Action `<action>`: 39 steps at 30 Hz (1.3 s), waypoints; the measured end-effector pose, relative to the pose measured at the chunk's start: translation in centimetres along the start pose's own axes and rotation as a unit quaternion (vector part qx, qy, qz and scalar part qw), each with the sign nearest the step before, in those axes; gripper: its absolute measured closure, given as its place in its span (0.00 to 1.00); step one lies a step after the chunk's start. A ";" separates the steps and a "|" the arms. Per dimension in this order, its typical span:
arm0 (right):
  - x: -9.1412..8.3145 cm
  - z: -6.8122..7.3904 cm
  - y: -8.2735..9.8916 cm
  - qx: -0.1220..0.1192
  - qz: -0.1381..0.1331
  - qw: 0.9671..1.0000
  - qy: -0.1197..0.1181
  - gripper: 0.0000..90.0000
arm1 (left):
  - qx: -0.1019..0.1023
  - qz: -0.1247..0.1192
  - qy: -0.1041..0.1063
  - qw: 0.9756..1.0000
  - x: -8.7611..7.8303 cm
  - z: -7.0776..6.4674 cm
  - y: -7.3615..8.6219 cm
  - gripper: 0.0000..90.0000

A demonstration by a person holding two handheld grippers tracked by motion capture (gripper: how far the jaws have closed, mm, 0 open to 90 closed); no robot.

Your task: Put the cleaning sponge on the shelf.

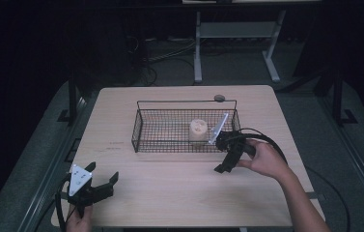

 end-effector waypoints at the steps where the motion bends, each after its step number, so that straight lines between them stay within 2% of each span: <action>1: 0.0 0.0 0.0 0.000 0.000 1.000 0.000 0.19 | 0.000 0.000 0.000 1.000 0.0 0.0 0.0 0.16; 11: 0.3 1.0 1.1 -0.004 0.005 1.000 0.000 0.19 | -0.003 -0.003 0.002 1.000 0.0 -0.1 -0.2 0.16; 34: 1.4 2.4 4.6 0.019 0.007 1.000 -0.008 0.19 | 0.001 0.002 0.001 1.000 0.1 -0.1 0.0 0.16; 39: 1.5 2.6 5.5 0.030 0.008 0.999 -0.008 0.19 | 0.001 0.003 0.003 1.000 0.1 -0.2 0.0 0.16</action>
Point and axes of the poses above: each handheld gripper's, and its own axes: x roughly forward along the jaws, y roughly out of its underside, z roughly to its left, the point moved 10 cm from there along x, roughly forward along the jaws, and after that the axes turned 11 degrees about y, right-handed, at the moved point
